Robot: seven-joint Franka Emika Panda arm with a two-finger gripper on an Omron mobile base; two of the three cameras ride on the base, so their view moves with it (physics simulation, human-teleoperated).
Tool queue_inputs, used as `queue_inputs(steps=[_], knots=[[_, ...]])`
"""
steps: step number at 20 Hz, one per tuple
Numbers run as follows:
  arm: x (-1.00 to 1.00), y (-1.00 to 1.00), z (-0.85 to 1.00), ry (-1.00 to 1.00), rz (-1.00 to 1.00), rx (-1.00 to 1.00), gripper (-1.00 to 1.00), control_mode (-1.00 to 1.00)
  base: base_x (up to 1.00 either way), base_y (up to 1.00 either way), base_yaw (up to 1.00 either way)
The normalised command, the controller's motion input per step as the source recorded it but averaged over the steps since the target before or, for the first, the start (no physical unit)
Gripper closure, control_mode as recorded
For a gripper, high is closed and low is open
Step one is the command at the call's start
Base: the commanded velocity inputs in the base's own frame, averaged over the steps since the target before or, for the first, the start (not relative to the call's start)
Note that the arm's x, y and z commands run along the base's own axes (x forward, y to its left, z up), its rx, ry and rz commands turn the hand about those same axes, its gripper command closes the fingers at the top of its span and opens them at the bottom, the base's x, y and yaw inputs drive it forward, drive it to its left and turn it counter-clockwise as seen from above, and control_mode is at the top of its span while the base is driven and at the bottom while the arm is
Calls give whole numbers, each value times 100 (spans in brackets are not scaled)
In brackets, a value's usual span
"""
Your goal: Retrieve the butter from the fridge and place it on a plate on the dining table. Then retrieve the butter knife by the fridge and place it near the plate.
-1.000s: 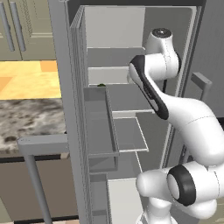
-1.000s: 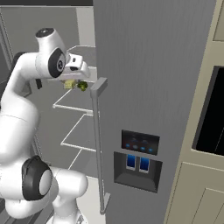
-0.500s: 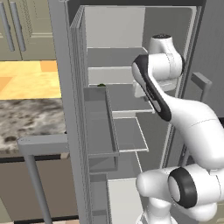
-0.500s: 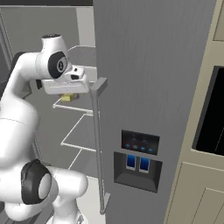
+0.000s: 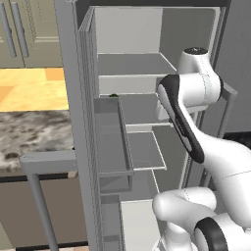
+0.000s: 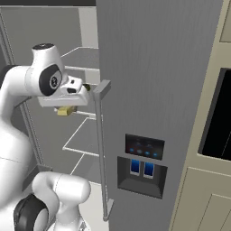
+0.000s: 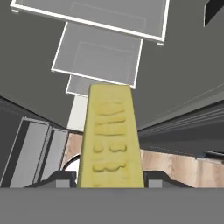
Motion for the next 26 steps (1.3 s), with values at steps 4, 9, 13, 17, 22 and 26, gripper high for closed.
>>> queue_inputs(steps=[4, 9, 13, 17, 22, 26], knots=[[-12, -9, -5, -14, 0, 7, 100, -100, 0, 0, 0], [0, -7, -4, -7, 0, 1, 100, -100, 0, 0, 0], [0, 0, 0, 0, 0, 0, 100, -100, 0, 0, 0], [0, 0, 0, 0, 0, 0, 100, -100, 0, 0, 0], [-1, 0, 0, 0, 0, 0, 100, 100, -32, -2, 0], [0, 0, 0, 0, 0, 0, 100, 100, -54, -9, 0]])
